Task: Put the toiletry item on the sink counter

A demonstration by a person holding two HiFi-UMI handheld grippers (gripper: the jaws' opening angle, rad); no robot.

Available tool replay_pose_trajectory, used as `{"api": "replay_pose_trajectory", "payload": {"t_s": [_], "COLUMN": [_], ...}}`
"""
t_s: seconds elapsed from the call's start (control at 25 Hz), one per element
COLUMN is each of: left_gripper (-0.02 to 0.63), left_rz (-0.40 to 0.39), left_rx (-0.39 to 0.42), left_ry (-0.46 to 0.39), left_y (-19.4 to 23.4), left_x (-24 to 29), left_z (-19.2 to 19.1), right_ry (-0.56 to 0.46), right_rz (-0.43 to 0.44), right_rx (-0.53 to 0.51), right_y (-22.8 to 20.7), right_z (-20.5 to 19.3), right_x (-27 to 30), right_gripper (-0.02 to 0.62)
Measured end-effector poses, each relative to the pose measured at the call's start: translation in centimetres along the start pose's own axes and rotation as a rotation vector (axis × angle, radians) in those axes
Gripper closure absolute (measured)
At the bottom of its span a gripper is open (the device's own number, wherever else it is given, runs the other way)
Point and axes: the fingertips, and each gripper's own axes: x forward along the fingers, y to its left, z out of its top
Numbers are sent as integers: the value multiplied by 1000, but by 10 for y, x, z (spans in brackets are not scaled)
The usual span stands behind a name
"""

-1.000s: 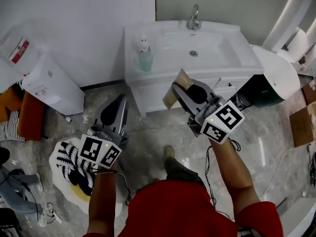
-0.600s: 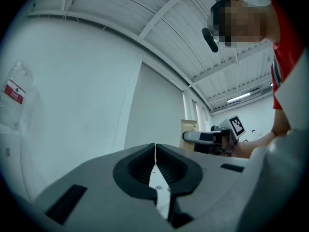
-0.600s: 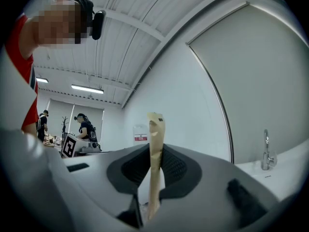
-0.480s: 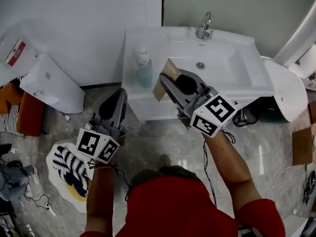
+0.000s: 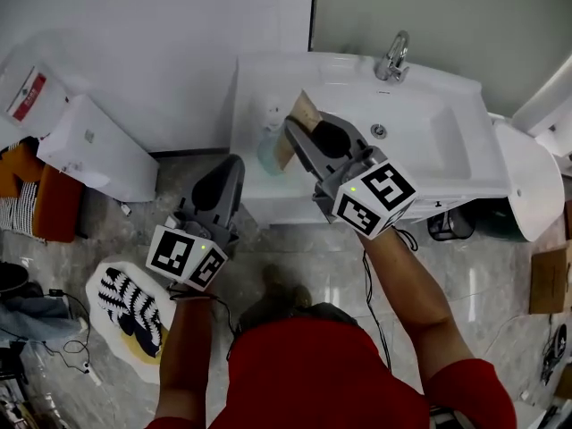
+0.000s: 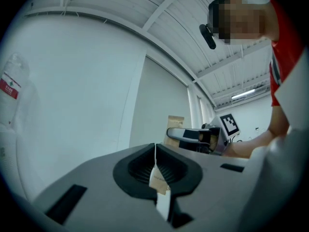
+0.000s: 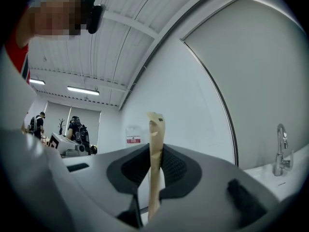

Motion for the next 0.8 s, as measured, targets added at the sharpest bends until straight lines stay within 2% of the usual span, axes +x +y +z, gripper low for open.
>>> {"api": "replay_pose_trajectory", "payload": {"t_s": [0.24, 0.52, 0.8], "left_gripper": [583, 583, 581], "left_rz": [-42, -97, -100], "left_rx": [-7, -33, -49], "left_ry": [6, 21, 42], "left_y": [34, 72, 86], "left_x": [24, 46, 65], "left_z": [-5, -14, -24], "right_ry": [49, 118, 188], "right_rz": [-39, -83, -79], "right_rx": [-44, -38, -23], "right_y": [-17, -35, -47], "right_z": [-23, -67, -109], "right_x": [37, 59, 66], "right_gripper": [531, 531, 532]}}
